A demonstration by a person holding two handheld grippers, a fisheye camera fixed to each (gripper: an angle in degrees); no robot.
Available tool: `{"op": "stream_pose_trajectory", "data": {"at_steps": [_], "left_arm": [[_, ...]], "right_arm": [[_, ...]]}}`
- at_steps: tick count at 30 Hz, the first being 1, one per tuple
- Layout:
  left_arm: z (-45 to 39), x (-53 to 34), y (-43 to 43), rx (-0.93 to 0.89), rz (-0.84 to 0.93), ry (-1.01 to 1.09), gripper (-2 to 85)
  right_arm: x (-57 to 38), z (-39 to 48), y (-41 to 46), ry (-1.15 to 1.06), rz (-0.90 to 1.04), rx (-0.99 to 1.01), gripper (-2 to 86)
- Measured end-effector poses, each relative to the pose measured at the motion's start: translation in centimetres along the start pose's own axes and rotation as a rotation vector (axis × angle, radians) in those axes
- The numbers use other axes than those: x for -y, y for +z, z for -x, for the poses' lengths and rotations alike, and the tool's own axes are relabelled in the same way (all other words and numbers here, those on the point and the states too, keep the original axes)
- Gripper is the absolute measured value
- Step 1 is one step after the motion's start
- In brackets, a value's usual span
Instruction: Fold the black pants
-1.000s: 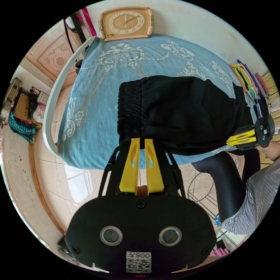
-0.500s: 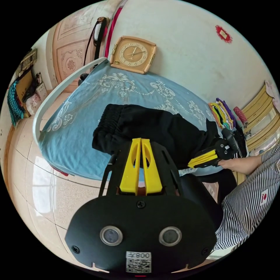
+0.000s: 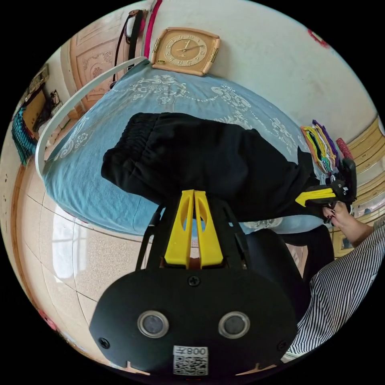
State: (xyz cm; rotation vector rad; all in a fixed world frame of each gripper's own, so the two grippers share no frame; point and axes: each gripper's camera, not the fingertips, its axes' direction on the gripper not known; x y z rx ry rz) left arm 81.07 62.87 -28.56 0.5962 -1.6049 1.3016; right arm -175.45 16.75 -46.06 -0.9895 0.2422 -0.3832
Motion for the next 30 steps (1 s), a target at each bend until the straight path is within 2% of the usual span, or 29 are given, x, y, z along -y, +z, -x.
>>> {"op": "stream_pose_trajectory", "data": {"at_steps": [5, 7, 12, 15, 21, 25, 30], "left_arm": [[-6.8, 1.0, -0.6, -0.196, -0.021, 0.071, 0.3], [-11.1, 2.2, 0.0, -0.302, 0.002, 0.132, 0.6], [-20.1, 5.6, 1.3, -0.425, 0.06, 0.262, 2.1], [-25.2, 8.1, 1.6, -0.375, 0.12, 0.359, 3.8], [-33.4, 12.6, -0.1, -0.244, 0.175, 0.527, 6.2], [-38.0, 14.8, -1.5, -0.137, 0.218, 0.611, 6.4], [-41.3, 16.7, -3.8, -0.1, 0.245, 0.617, 5.3]], "right_arm": [[-5.0, -6.1, 3.9, 0.133, 0.094, -0.004, 0.0], [-6.7, -7.0, 3.6, 0.155, 0.066, 0.021, 0.0], [-12.1, -10.6, 0.4, 0.215, -0.011, -0.034, 0.2], [-15.5, -15.1, -3.3, 0.305, -0.089, -0.132, 0.6], [-19.4, -25.0, -7.1, 0.463, -0.102, -0.275, 3.7], [-20.7, -28.9, -7.4, 0.522, -0.113, -0.265, 6.3], [-23.1, -33.5, -4.6, 0.591, -0.045, -0.2, 6.7]]}}
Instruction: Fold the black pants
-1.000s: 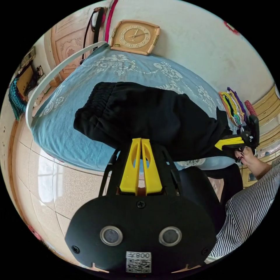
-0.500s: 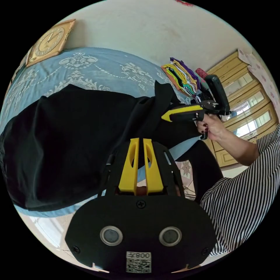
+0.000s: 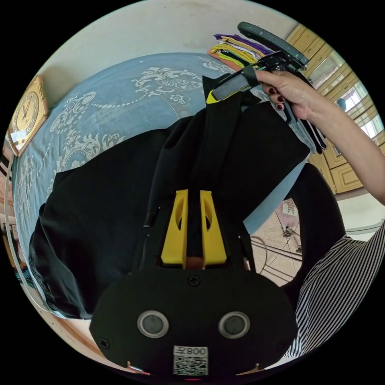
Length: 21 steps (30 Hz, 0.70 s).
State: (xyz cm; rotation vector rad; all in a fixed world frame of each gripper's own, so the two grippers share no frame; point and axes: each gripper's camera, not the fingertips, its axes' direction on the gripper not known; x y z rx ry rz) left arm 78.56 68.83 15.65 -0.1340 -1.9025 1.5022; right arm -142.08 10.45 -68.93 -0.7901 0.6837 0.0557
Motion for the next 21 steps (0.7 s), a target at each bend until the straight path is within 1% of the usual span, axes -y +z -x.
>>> {"op": "stream_pose_trajectory", "data": {"at_steps": [3, 5, 11, 16, 21], "left_arm": [[-0.7, 1.4, -2.2, -0.009, 0.003, -0.013, 3.9], [-1.2, 2.2, -3.6, -0.016, 0.004, -0.017, 3.2], [-3.4, 4.7, -8.7, 0.0, 0.015, -0.007, 1.9], [-5.4, 6.2, -14.7, 0.014, -0.027, 0.0, 1.5], [-7.7, 7.1, -20.2, 0.048, -0.068, 0.031, 1.2]], "right_arm": [[-0.6, -2.6, 2.1, 0.047, 0.044, 0.013, 5.4], [-1.2, -4.1, 2.3, 0.078, 0.037, 0.024, 4.3], [-3.6, -8.5, 2.2, 0.076, 0.038, 0.089, 0.9], [-7.2, -11.6, -0.6, 0.079, -0.047, 0.167, 0.3], [-13.7, -15.9, -5.7, 0.095, -0.188, 0.317, 0.1]]}}
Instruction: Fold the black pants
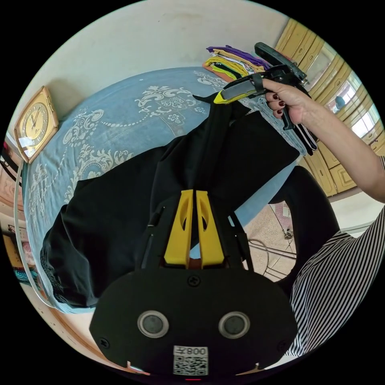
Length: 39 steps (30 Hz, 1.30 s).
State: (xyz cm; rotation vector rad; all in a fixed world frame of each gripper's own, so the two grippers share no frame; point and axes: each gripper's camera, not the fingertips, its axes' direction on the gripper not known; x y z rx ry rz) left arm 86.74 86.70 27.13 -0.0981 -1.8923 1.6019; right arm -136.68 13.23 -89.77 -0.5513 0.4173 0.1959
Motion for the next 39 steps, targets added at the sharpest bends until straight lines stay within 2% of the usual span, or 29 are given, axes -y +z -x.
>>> {"op": "stream_pose_trajectory", "data": {"at_steps": [8, 21, 26, 32, 35, 39], "left_arm": [[-4.4, 2.4, -6.8, 0.063, 0.026, 0.108, 0.6], [-10.0, 4.8, -12.1, 0.127, 0.185, 0.193, 0.4], [-10.2, 6.2, -13.7, 0.109, 0.175, 0.152, 1.2], [-9.9, 10.1, -15.3, 0.112, 0.137, 0.12, 5.5], [-9.5, 11.7, -14.6, 0.134, 0.182, 0.123, 5.4], [-8.6, 13.0, -13.7, 0.191, 0.251, 0.112, 2.6]], "right_arm": [[-10.8, -3.8, -7.3, 0.032, -0.12, 0.109, 0.0], [-23.5, -6.8, -11.7, 0.102, -0.129, 0.081, 0.2], [-23.4, -5.6, -11.4, 0.082, -0.112, 0.023, 1.2], [-18.7, -0.6, -9.4, -0.033, -0.067, -0.18, 7.0], [-16.2, 1.3, -7.2, -0.086, -0.009, -0.297, 7.1], [-14.1, 1.3, -4.3, -0.053, 0.097, -0.414, 4.6]]}}
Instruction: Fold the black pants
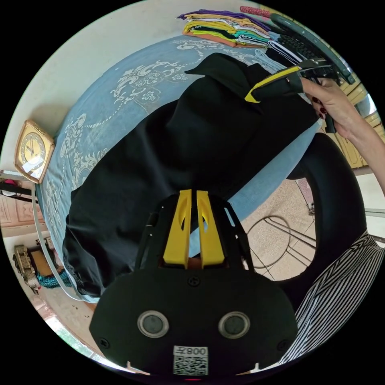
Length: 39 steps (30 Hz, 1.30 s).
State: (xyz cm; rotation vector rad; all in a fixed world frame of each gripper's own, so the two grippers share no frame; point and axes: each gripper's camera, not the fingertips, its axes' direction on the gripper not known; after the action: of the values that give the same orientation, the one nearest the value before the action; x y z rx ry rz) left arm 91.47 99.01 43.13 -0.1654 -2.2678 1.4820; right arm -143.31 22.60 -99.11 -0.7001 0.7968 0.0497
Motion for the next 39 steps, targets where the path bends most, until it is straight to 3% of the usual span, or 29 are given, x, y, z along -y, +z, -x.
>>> {"op": "stream_pose_trajectory", "data": {"at_steps": [7, 17, 28, 39], "left_arm": [[3.2, 0.2, -3.0, -0.11, -0.051, -0.053, 0.9], [5.7, -1.3, -8.8, -0.208, -0.172, -0.057, 0.7], [4.2, 3.4, -5.1, -0.157, 0.016, 0.04, 0.9], [6.4, 6.5, -7.1, -0.211, 0.001, 0.0, 2.3]], "right_arm": [[-0.8, -1.4, -2.5, 0.024, -0.029, 0.089, 0.7], [-8.2, -3.5, -13.8, 0.055, -0.234, 0.228, 0.1], [-13.1, -2.6, -10.8, 0.153, -0.105, 0.276, 0.0], [-13.8, -0.6, -11.0, 0.212, -0.034, 0.25, 0.5]]}}
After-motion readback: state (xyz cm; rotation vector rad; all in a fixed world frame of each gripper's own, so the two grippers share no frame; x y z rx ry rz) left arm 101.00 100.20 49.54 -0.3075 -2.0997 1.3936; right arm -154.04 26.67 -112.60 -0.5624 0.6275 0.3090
